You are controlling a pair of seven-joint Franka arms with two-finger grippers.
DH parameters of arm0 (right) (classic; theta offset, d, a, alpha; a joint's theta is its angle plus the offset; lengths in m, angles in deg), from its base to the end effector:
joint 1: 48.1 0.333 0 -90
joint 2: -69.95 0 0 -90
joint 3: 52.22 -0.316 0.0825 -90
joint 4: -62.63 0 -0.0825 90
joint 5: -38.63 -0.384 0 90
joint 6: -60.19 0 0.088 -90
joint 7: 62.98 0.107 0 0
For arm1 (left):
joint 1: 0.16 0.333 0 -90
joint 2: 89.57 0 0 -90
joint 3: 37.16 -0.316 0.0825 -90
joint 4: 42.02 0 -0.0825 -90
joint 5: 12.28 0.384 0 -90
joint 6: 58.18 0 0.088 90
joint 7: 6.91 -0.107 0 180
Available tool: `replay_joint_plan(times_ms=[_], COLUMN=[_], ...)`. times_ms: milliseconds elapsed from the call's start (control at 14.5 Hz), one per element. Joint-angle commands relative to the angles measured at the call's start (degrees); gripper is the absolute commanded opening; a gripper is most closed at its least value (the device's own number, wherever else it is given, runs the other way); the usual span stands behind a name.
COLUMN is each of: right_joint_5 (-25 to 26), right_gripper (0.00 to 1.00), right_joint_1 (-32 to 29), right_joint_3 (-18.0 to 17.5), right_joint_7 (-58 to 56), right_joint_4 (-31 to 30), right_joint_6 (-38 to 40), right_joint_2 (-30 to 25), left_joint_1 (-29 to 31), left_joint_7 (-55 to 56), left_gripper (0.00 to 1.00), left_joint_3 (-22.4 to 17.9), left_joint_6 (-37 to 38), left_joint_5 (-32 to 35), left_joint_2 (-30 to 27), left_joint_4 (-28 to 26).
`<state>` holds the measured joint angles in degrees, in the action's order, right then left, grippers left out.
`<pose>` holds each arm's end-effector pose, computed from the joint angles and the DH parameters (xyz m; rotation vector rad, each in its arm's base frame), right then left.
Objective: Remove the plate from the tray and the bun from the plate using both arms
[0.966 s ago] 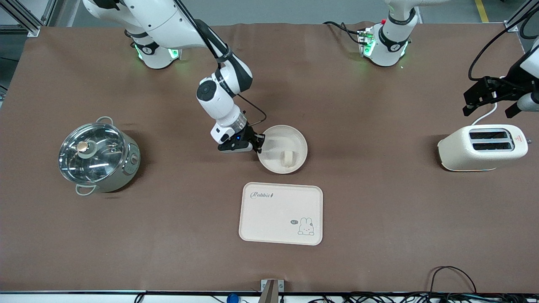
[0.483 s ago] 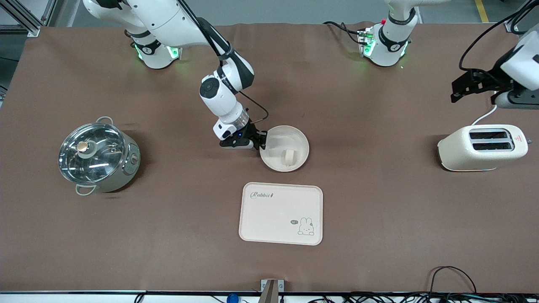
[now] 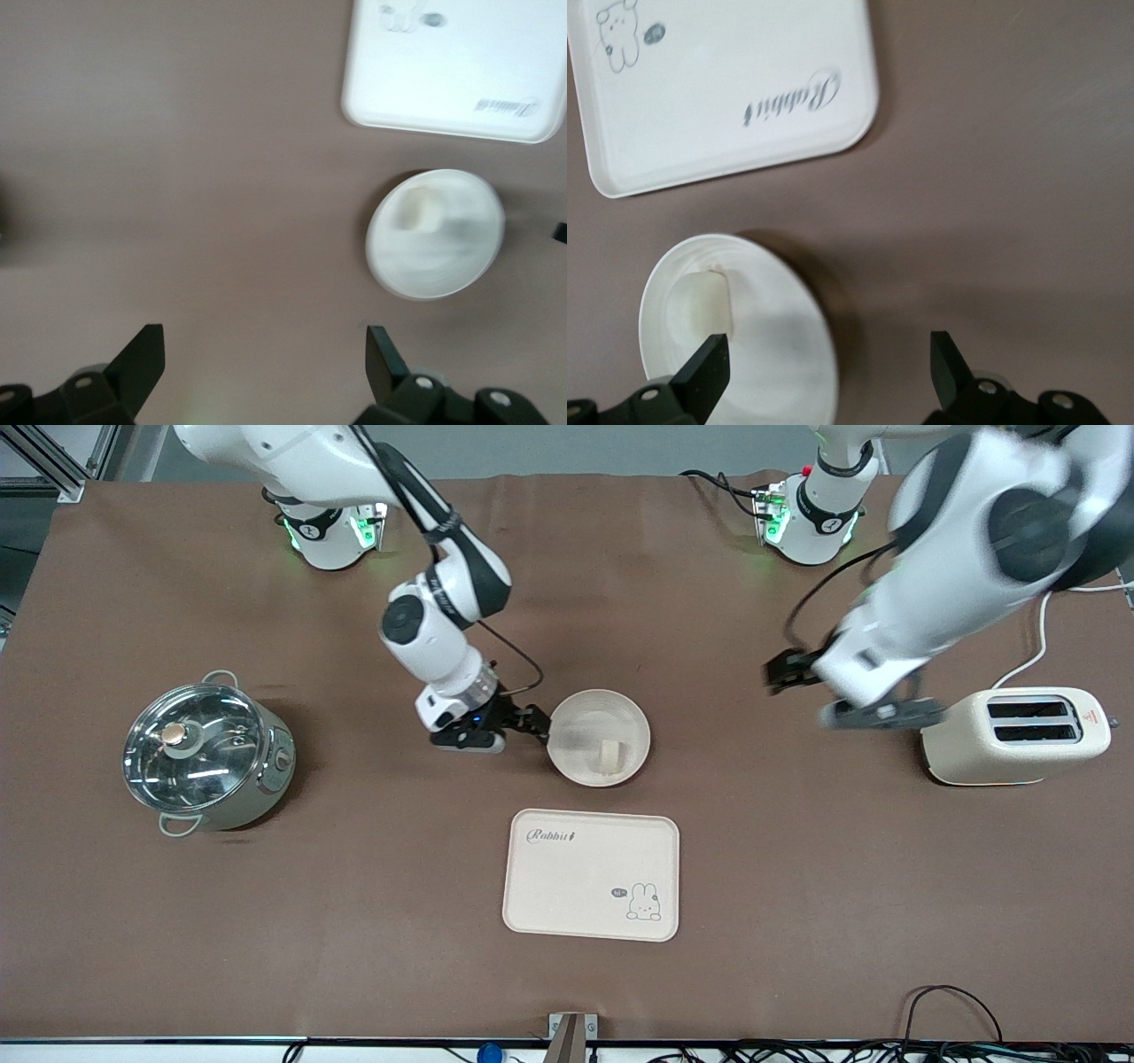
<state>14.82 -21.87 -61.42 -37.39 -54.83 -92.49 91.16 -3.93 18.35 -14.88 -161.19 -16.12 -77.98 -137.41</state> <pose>0.5111 0.3447 0.2818 -2.7580 0.2685 -0.0785 0.5561 -0.2600 0.4891 3.0333 0.0124 -0.1678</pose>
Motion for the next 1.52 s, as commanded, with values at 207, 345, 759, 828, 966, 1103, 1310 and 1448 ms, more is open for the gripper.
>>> replay_joint_plan(times_ms=[207, 345, 759, 828, 966, 1103, 1310, 1448], right_joint_5=[6.64, 10.26, 18.0, 18.88, 21.34, 22.14, 24.6, 24.69], right_gripper=[1.0, 1.0, 1.0, 1.0, 1.0, 1.0, 1.0, 1.0], right_joint_1=[-21.82, -26.65, -33.44, -32.83, -32.65, -30.21, -27.2, -27.29], right_joint_3=[-0.04, 0.05, 2.32, 4.17, 5.85, 8.91, 11.22, 11.22], right_joint_7=[-15.65, -16.8, -20.91, -22.24, -23.21, -24.36, -23.13, -23.48], right_joint_4=[6.44, 13.36, 21.49, 21.75, 22.18, 22.54, 23.24, 23.5], right_joint_6=[34.6, 44.69, 61.61, 63.36, 66.09, 67.51, 67.16, 67.6], right_joint_2=[-14.51, -15.85, -22.6, -24.01, -26.73, -29.81, -30.44, -30.44], left_joint_1=[-10.45, -13.96, -16.53, -16.79, -17.23, -18.11, -18.2, -19.33], left_joint_7=[11.1, 18.47, 33.45, 33.45, 34.32, 35.12, 34.6, 34.68], left_gripper=[1.0, 1.0, 1.0, 1.0, 1.0, 1.0, 1.0, 1.0], left_joint_3=[0.66, 0.4, 0.57, 0.57, 0.66, 0.66, 0.83, 1.1], left_joint_6=[-22.79, -29.76, -39.19, -39.11, -38.76, -38.49, -35.26, -31.91], left_joint_5=[7.43, 13.46, 25.72, 25.72, 25.63, 25.63, 25.98, 25.98], left_joint_2=[17.12, 22.84, 32.7, 32.71, 32.54, 32.36, 31.66, 31.39], left_joint_4=[1.43, 1.43, 1.26, 0.91, 0.21, 0.2, 1.08, 2.05])
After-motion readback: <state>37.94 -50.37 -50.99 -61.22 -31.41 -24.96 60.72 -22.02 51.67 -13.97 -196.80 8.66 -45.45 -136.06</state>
